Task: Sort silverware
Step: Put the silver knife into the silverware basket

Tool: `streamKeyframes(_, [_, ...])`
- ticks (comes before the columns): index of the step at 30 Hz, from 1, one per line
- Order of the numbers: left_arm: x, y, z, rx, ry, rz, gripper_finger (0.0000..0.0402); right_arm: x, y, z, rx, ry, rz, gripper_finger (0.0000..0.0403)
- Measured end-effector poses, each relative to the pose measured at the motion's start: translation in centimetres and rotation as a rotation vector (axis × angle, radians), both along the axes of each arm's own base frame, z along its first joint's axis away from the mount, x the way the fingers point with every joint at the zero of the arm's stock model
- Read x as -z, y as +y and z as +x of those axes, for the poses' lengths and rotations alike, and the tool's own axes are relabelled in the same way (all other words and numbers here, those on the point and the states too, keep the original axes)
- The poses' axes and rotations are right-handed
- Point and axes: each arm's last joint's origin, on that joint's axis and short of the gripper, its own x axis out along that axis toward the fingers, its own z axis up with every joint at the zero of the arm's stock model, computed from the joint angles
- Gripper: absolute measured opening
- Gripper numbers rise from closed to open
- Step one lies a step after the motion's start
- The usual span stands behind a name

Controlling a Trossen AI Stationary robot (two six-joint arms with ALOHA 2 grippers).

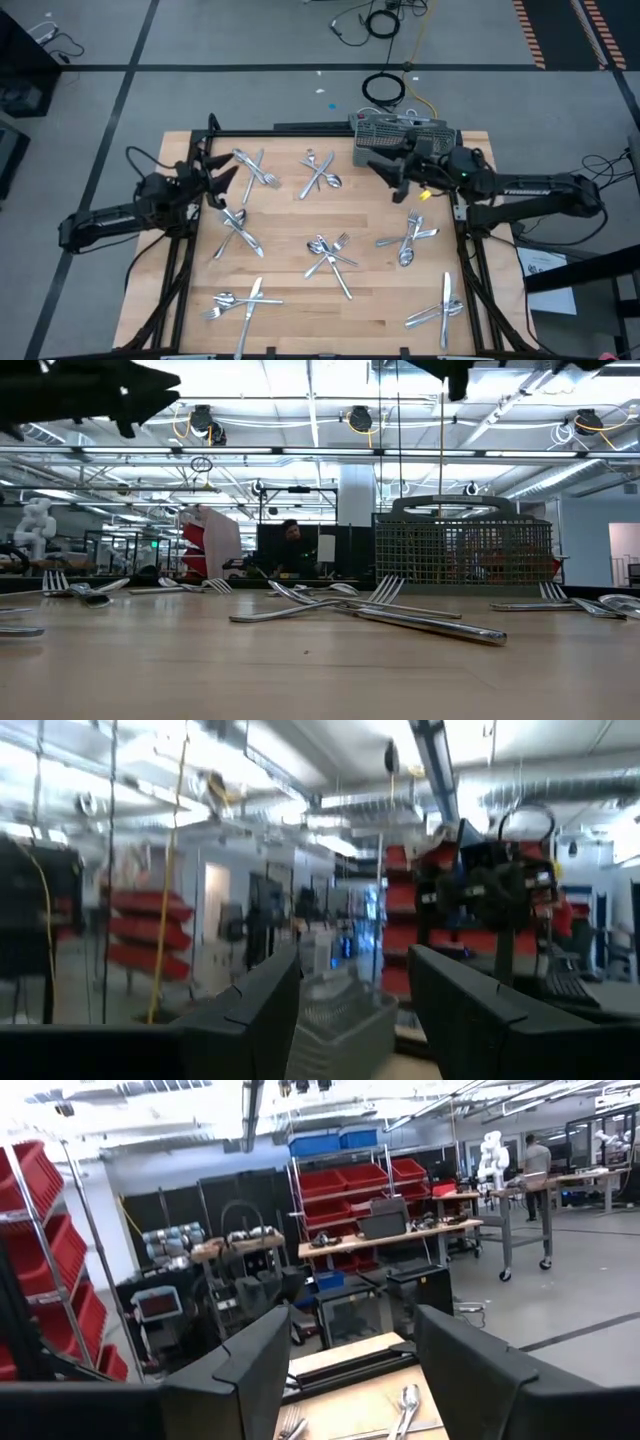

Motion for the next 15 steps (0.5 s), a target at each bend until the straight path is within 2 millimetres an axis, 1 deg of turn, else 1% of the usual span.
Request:
streamKeyframes(4, [-2.6,0.4,1.3,0.018,-0.004,-0.048,0.0196,-0.1,-0.2,1.6,0.002,0.033,-0.004,0.0203])
streamKeyframes(7, [-5.3,0.6,2.2,0.018,-0.034,-0.028,0.0196,-0.4,-0.3,2.3,-0.008,0.042,-0.005,0.0203])
streamKeyframes(10, [-7.6,0.8,2.9,0.004,-0.061,0.02,0.0196,-0.7,-0.2,2.5,-0.059,0.039,-0.014,0.0203])
streamKeyframes(13, [-8.9,0.9,3.2,0.003,-0.085,0.03,0.0196,-1.0,-0.1,2.5,-0.078,0.03,-0.013,0.0203])
streamKeyframes(15, [-9.3,0.9,3.2,0.003,-0.093,0.031,0.0196,-1.2,-0.1,2.4,-0.08,0.021,-0.011,0.0203])
